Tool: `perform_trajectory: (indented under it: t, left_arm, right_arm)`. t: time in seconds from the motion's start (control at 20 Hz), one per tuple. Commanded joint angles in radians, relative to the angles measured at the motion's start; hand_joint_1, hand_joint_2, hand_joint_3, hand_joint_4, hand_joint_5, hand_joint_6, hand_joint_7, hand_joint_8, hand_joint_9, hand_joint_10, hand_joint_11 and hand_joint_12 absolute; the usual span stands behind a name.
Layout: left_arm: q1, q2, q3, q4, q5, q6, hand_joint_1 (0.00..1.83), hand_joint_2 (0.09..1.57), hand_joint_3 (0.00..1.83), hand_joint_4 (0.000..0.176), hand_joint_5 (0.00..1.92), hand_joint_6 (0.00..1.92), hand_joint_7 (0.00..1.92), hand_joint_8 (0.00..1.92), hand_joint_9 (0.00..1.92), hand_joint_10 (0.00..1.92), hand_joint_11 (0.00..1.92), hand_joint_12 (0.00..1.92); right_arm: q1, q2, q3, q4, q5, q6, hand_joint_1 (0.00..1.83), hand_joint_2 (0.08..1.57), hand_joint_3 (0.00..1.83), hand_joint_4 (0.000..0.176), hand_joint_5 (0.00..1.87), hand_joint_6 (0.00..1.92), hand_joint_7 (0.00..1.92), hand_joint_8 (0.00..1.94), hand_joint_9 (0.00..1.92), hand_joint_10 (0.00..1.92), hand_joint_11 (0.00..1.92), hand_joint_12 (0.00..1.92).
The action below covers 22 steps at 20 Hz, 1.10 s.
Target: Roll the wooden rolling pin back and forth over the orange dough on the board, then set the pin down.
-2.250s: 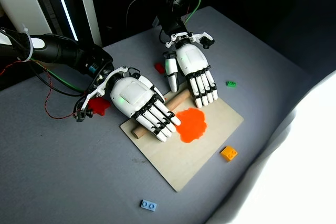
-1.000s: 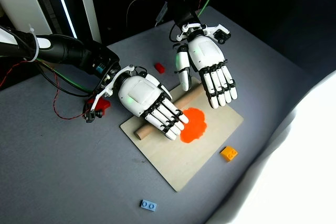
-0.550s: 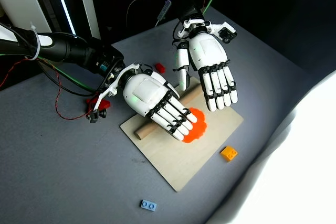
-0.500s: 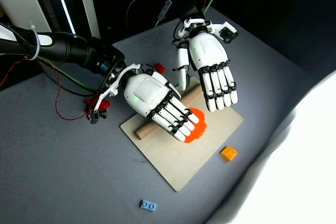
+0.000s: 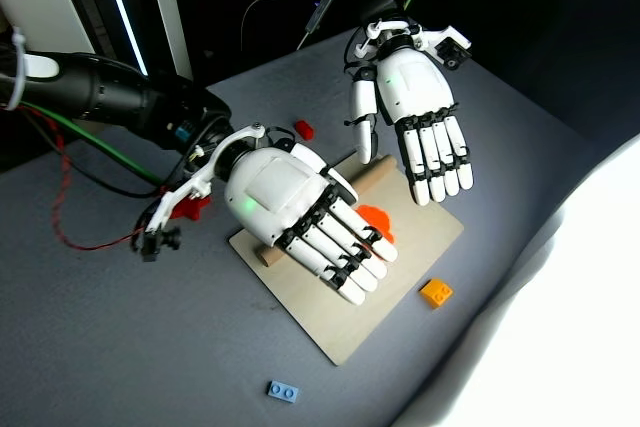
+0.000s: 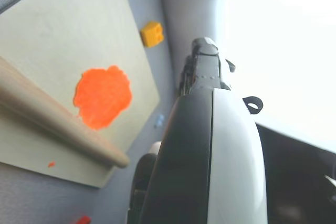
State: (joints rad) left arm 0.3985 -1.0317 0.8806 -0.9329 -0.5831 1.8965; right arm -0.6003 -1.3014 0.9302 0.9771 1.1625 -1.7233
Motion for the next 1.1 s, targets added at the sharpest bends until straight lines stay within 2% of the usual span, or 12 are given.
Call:
perform_trajectory:
  t: [0.0,0.25,0.45,0.5,0.55,0.6,0.65,0.7,0.75,0.8,0.95,1.05]
  left_arm:
    - [-0.012,0.008,-0.008,0.029,-0.036,0.006,0.0,1.47,0.0,0.0,0.21,0.01,0.25,0.01,0.19,0.02,0.0,0.32]
    - [-0.056,0.024,-0.029,-0.031,-0.021,0.042,0.0,1.43,0.0,0.0,0.43,0.06,0.53,0.06,0.42,0.08,0.0,0.86]
    - [-0.066,0.043,-0.027,-0.031,-0.016,0.042,0.0,1.44,0.0,0.0,0.5,0.07,0.65,0.08,0.51,0.11,0.0,0.98]
    - [-0.067,0.049,-0.03,-0.031,-0.012,0.042,0.0,1.47,0.01,0.0,0.57,0.09,0.72,0.12,0.6,0.17,0.0,1.1]
    - [-0.068,0.054,-0.033,-0.031,-0.011,0.039,0.0,1.51,0.0,0.0,0.61,0.17,0.68,0.33,0.5,0.72,0.0,1.37]
    - [-0.069,0.056,-0.035,-0.031,-0.008,0.038,0.0,1.53,0.0,0.0,0.6,0.33,0.5,0.82,0.42,1.09,0.06,1.55]
    - [-0.072,0.057,-0.037,-0.031,-0.003,0.036,0.0,1.55,0.0,0.0,0.46,0.75,0.36,1.21,0.35,1.35,0.13,1.66]
    - [-0.076,0.057,-0.038,-0.031,0.005,0.036,0.07,1.54,0.0,0.0,0.42,1.01,0.4,1.34,0.37,1.45,0.19,1.72]
    - [-0.081,0.057,-0.04,-0.031,0.007,0.035,0.45,1.5,0.01,0.112,0.38,1.7,0.45,1.38,0.41,1.49,0.23,1.75]
    - [-0.085,0.057,-0.04,-0.031,0.007,0.035,0.53,1.49,0.01,0.14,0.38,1.84,0.51,1.44,0.45,1.54,0.24,1.81]
    - [-0.093,0.057,-0.042,-0.031,0.007,0.035,0.63,1.46,0.0,0.126,0.44,1.83,0.68,1.5,0.56,1.67,0.35,1.92]
    - [-0.094,0.057,-0.043,-0.031,0.007,0.035,0.65,1.45,0.0,0.131,0.46,1.8,0.74,1.47,0.61,1.67,0.36,1.92]
  right_arm:
    - [0.011,0.016,-0.003,-0.073,0.023,0.012,0.07,1.4,0.0,0.0,0.32,0.04,0.37,0.02,0.29,0.04,0.0,0.68]
    - [0.056,0.149,-0.004,-0.144,-0.078,0.116,0.12,1.4,0.0,0.0,0.57,0.14,0.67,0.09,0.56,0.16,0.0,1.35]
    - [0.084,0.227,-0.002,-0.144,-0.169,0.143,0.11,1.41,0.0,0.0,0.62,0.21,0.76,0.05,0.56,0.34,0.0,1.43]
    - [0.086,0.236,-0.001,-0.145,-0.178,0.143,0.14,1.41,0.0,0.0,0.66,0.32,0.83,0.09,0.55,0.56,0.02,1.5]
    - [0.092,0.245,0.001,-0.145,-0.19,0.143,0.19,1.41,0.0,0.0,0.7,0.6,0.89,0.25,0.54,0.93,0.13,1.72]
    - [0.094,0.25,0.002,-0.145,-0.196,0.144,0.15,1.43,0.0,0.0,0.69,0.83,0.81,0.65,0.51,1.22,0.21,1.85]
    - [0.097,0.259,0.002,-0.145,-0.212,0.145,0.11,1.45,0.0,0.0,0.67,0.98,0.73,1.03,0.51,1.44,0.27,1.92]
    - [0.098,0.265,0.002,-0.145,-0.224,0.149,0.08,1.48,0.01,0.0,0.71,1.09,0.77,1.17,0.54,1.55,0.28,1.92]
    - [0.098,0.271,0.002,-0.145,-0.234,0.15,0.09,1.48,0.01,0.0,0.71,1.16,0.79,1.2,0.56,1.57,0.28,1.92]
    - [0.098,0.278,0.002,-0.145,-0.254,0.151,0.09,1.49,0.01,0.0,0.73,1.23,0.83,1.18,0.6,1.56,0.29,1.92]
    - [0.099,0.288,0.007,-0.145,-0.273,0.179,0.15,1.5,0.0,0.0,0.8,1.45,0.93,1.31,0.69,1.75,0.39,1.92]
    - [0.103,0.288,0.015,-0.145,-0.26,0.189,0.2,1.49,0.0,0.0,0.82,1.35,0.96,1.32,0.74,1.78,0.44,1.92]
